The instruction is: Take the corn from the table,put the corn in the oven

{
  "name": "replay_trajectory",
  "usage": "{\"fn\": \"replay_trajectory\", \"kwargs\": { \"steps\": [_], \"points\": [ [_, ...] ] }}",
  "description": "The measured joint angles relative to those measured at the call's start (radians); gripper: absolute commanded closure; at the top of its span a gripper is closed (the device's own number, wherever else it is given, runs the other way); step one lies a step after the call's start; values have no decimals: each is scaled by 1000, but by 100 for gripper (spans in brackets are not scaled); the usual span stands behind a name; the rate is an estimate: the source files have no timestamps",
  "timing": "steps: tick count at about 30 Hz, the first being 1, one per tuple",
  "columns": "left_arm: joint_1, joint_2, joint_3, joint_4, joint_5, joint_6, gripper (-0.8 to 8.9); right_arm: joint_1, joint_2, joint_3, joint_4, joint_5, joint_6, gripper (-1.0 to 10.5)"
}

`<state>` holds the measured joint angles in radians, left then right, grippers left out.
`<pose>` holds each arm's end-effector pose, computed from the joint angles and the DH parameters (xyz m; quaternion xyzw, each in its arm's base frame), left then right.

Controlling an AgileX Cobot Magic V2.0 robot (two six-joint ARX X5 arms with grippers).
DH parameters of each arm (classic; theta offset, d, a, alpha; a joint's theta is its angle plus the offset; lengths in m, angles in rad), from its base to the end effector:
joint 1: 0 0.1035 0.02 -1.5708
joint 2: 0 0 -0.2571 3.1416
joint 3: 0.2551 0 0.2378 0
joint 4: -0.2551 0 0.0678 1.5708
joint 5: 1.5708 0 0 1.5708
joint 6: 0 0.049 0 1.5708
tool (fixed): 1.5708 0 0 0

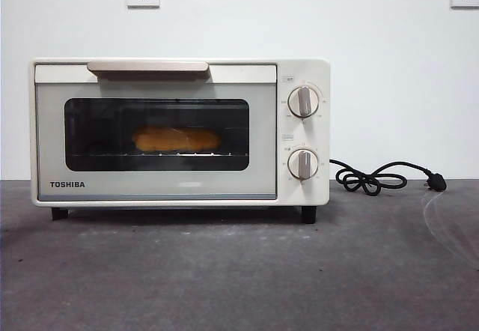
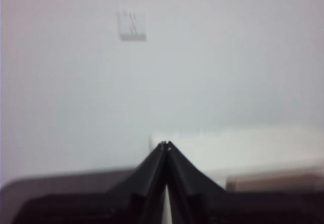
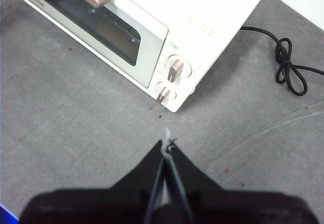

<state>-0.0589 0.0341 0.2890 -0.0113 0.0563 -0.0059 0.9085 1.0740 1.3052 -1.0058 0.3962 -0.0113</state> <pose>0.0836 -0.0077 0.2565 -0.0031 -0.1213 -0.0575 0.9909 0.1308 0.1370 0.3616 -0.2343 0.2988 0.2363 0.8944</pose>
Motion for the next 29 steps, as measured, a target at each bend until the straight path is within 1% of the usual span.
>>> {"fn": "replay_trajectory", "kwargs": {
  "steps": [4,10,15,29],
  "points": [
    [0,-23,-139,-1,-2,15,818,0,0,0,0,0,0,963],
    [0,-24,-227,-47,-8,25,818,0,0,0,0,0,0,963],
    [0,-24,-272,-175,-71,36,817,0,0,0,0,0,0,963],
    [0,-14,-272,-167,-71,43,817,0,1,0,0,0,0,963]
  ]
}}
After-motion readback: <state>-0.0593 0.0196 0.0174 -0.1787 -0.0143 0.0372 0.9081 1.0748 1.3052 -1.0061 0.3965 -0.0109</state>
